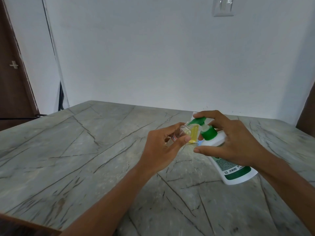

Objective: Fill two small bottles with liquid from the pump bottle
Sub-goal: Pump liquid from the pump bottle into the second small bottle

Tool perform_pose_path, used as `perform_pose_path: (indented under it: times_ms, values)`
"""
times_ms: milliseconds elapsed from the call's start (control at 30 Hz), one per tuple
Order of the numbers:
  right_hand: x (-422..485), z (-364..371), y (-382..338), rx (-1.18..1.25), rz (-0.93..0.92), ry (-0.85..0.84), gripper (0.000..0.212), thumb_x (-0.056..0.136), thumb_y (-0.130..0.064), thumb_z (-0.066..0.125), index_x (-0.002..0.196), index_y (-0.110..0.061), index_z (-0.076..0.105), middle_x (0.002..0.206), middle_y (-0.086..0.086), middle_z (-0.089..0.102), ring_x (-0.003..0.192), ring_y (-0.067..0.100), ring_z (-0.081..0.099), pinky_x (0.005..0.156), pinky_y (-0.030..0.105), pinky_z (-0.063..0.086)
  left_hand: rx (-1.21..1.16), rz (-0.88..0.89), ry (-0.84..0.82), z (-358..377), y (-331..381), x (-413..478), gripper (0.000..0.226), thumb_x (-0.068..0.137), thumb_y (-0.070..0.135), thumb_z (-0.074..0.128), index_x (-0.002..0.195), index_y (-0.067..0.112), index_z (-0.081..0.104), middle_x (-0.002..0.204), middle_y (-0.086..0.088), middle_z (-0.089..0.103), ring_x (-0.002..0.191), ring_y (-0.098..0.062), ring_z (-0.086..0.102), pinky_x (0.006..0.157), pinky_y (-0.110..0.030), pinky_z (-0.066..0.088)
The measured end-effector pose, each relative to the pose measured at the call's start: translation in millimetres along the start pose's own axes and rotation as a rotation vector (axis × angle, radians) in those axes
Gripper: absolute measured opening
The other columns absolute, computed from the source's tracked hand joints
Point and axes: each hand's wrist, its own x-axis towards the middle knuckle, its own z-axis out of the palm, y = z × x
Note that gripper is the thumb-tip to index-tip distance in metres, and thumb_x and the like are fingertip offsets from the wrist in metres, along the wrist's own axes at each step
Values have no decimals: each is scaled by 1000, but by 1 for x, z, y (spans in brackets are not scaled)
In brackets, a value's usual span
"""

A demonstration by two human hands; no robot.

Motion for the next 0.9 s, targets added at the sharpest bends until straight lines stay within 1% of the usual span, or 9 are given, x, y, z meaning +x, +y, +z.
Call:
perform_pose_path:
  times_ms: [100, 233, 333, 467, 533, 600, 733, 800, 900]
  values:
    - [1, 0, 1, -10, 22, 10, 71, 55, -58, 79, 118, -53, 45, 90, -19, 69, 78, -1, 67, 61, 6, 48, -9, 11, 7, -1, 0, 0, 30, 84, 43, 64, 113, 42, 55, 86, 19, 69, 82, -2, 66, 72, -24, 58]
    - [1, 0, 1, -10, 37, 31, 64, 53, -55, 80, 110, -51, 50, 80, -19, 69, 70, -2, 67, 56, 5, 47, 2, 15, -5, -1, -1, -1, 32, 86, 37, 67, 116, 36, 58, 92, 11, 72, 84, -3, 67, 74, -27, 58]
    - [0, -1, 0, 4, 53, 37, 60, 52, -52, 82, 104, -50, 52, 81, -25, 65, 71, -6, 67, 55, 5, 47, 0, 22, -19, 0, 0, -2, 36, 85, 37, 68, 118, 36, 54, 95, 10, 72, 88, -5, 66, 74, -25, 58]
    - [0, -2, 1, 27, 57, 28, 58, 53, -49, 84, 103, -48, 54, 83, -23, 67, 70, -4, 68, 54, 7, 48, 9, 45, -32, 0, -1, -2, 37, 85, 37, 68, 119, 36, 53, 97, 8, 72, 89, -5, 66, 73, -21, 57]
    - [0, -2, 1, 34, 56, 22, 61, 54, -55, 84, 106, -50, 52, 84, -21, 69, 71, -3, 68, 55, 7, 48, 11, 35, -25, 0, 0, -2, 36, 86, 35, 68, 118, 37, 52, 95, 14, 69, 91, -4, 65, 74, -19, 57]
    - [0, -1, 1, 41, 24, 9, 67, 57, -61, 82, 114, -52, 48, 86, -18, 70, 72, 0, 68, 57, 7, 48, 4, 24, -5, -1, -1, -1, 34, 86, 33, 68, 117, 37, 54, 94, 17, 67, 88, -2, 66, 74, -19, 57]
    - [0, 0, 1, 69, -29, -10, 70, 66, -59, 75, 127, -54, 40, 102, -25, 66, 79, -1, 68, 62, 5, 48, 7, 17, 9, -2, -1, 0, 32, 87, 33, 67, 117, 34, 57, 95, 12, 71, 86, -2, 66, 74, -23, 57]
    - [0, 0, 2, 57, -49, -16, 70, 68, -57, 74, 129, -50, 40, 109, -28, 63, 81, -2, 67, 63, 5, 48, 5, 16, 8, -2, 0, 0, 32, 87, 33, 67, 117, 33, 58, 95, 13, 70, 87, -1, 66, 73, -22, 57]
    - [1, 1, 7, 50, -45, -9, 71, 65, -56, 77, 127, -43, 46, 106, -24, 66, 81, -1, 67, 64, 7, 49, 0, 29, 4, -2, -1, 0, 31, 87, 36, 65, 117, 30, 61, 96, 14, 70, 86, -2, 67, 72, -23, 57]
